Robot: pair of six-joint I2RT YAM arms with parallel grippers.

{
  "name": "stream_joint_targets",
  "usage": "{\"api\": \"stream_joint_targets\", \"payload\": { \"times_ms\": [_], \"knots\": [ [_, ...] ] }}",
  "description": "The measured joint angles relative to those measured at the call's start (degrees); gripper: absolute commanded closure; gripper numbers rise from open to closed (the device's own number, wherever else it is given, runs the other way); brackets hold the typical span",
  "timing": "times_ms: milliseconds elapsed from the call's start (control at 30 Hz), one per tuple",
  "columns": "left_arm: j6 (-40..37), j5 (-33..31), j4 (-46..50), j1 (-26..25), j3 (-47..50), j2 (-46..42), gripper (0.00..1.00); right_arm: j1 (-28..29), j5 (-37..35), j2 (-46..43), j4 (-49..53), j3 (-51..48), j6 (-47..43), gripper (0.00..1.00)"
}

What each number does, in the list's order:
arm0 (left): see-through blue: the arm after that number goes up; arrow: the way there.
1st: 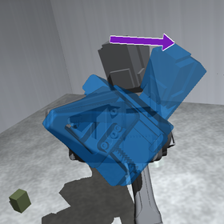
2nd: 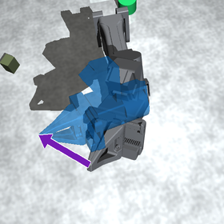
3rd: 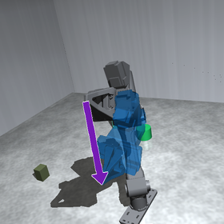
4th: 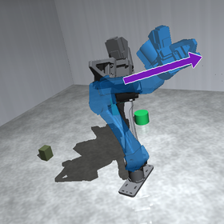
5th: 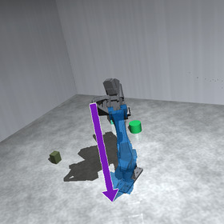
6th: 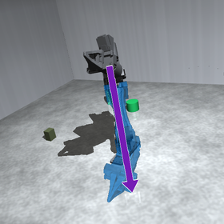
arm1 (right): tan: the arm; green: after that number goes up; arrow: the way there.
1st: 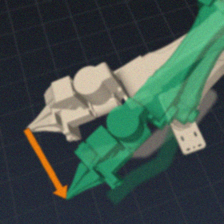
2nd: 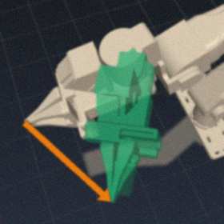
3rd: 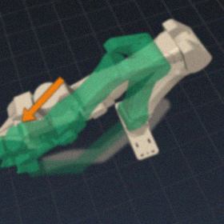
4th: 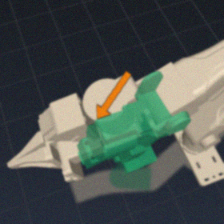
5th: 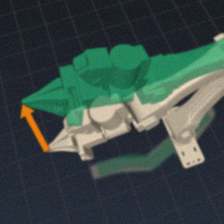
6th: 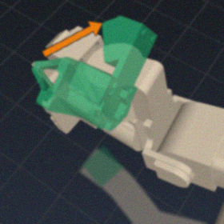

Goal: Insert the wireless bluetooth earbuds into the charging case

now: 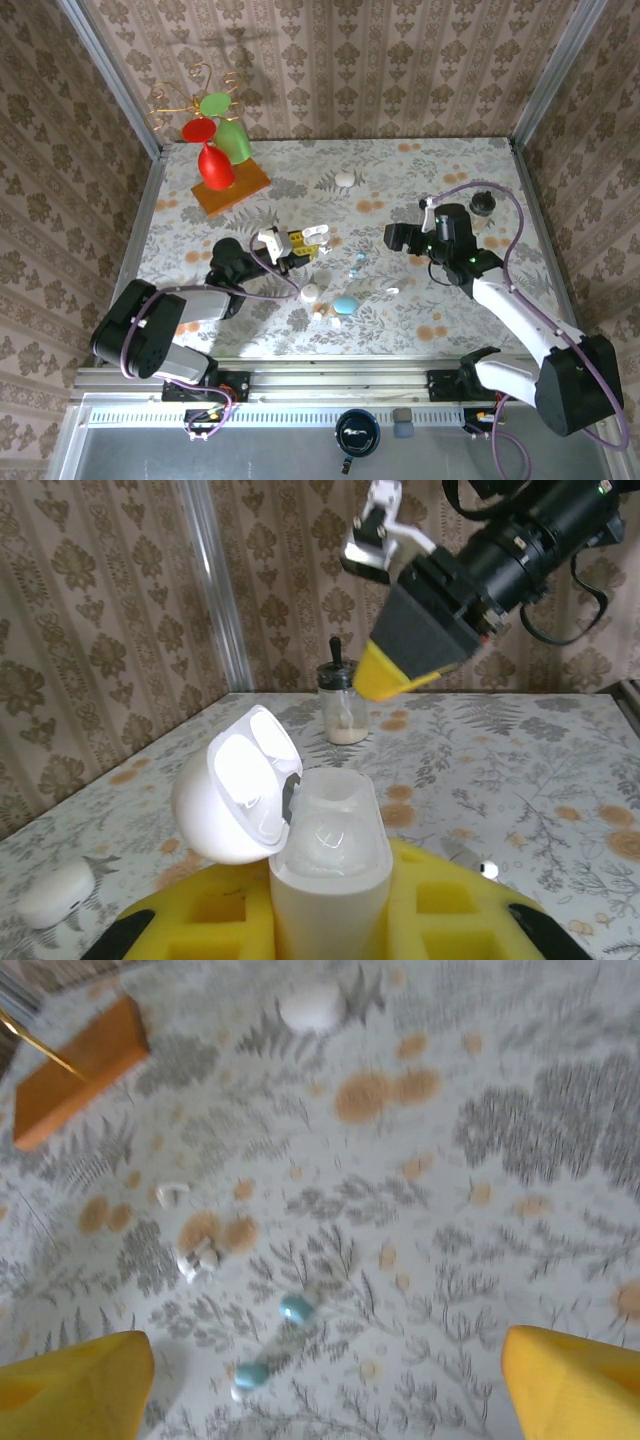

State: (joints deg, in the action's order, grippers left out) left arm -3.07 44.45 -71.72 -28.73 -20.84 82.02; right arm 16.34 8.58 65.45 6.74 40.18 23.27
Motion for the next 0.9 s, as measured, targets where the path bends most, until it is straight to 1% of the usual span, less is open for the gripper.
{"api": "stream_joint_targets", "payload": {
  "times_ms": [167, 233, 300, 500, 633, 900],
  "knots": [
    [-0.5, -1.8, -0.3, 0.9, 1.2, -0.3, 1.0, 0.5, 4.3, 6.7, 1.9, 0.8, 3.8, 0.29],
    [-0.5, -1.9, -0.3, 1.2, 1.4, -0.3, 1.0, 1.2, 5.8, 10.4, 2.7, 2.6, 5.0, 0.34],
    [-0.5, -1.9, -0.3, 1.5, 1.4, -0.6, 1.0, 2.1, 7.0, 14.4, 2.9, 5.2, 6.1, 0.37],
    [-0.5, -1.9, -0.4, 1.7, 1.4, -1.7, 1.0, 6.2, 9.2, 25.6, 2.9, 13.5, 7.4, 0.43],
    [-0.6, -1.9, -0.4, 1.9, 1.4, -2.1, 1.0, 8.6, 10.8, 32.8, 3.1, 20.1, 6.5, 0.42],
    [-1.3, -2.3, -0.3, 1.9, 3.7, -5.0, 1.0, 10.1, 16.2, 48.7, 9.4, 39.0, -1.2, 0.41]
  ]
}}
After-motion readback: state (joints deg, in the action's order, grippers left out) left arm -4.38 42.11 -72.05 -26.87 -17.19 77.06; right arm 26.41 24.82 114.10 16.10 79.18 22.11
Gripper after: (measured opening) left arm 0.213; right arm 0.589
